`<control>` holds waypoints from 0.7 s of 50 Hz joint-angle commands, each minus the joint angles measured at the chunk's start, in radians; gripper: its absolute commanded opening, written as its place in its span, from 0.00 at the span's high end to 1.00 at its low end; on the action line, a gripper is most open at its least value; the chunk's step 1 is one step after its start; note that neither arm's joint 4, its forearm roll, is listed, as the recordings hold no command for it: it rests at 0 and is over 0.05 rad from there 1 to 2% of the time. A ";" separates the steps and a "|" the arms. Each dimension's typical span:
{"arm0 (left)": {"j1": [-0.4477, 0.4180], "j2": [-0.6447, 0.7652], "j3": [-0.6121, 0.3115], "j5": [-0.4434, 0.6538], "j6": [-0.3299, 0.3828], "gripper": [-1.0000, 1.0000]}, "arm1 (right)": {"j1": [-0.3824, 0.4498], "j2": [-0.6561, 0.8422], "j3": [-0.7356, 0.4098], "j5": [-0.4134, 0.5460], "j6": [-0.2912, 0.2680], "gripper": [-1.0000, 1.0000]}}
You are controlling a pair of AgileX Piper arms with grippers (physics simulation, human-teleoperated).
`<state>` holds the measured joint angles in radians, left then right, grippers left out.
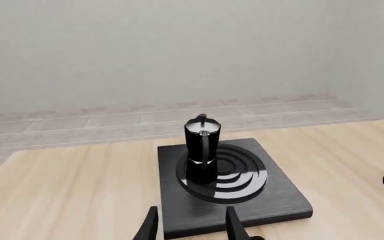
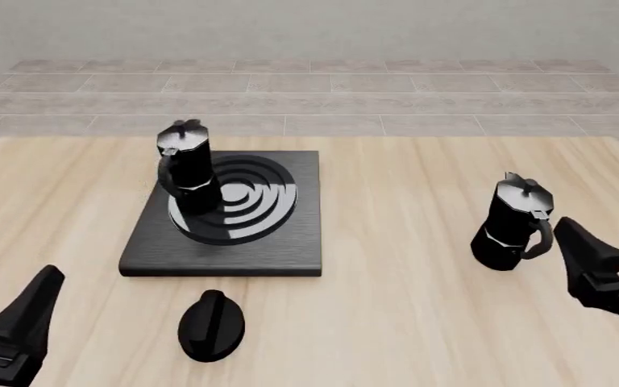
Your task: Put both moka pots on the stove.
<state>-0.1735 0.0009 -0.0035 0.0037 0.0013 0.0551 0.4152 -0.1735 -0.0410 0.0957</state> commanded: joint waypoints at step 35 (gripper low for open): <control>0.000 0.000 0.001 0.000 0.001 0.00 | -0.029 0.325 -0.153 0.105 -0.057 0.00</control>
<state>-0.1736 0.0004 -0.0024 0.0044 0.0016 0.0353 0.6518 -0.3187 0.1018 0.0608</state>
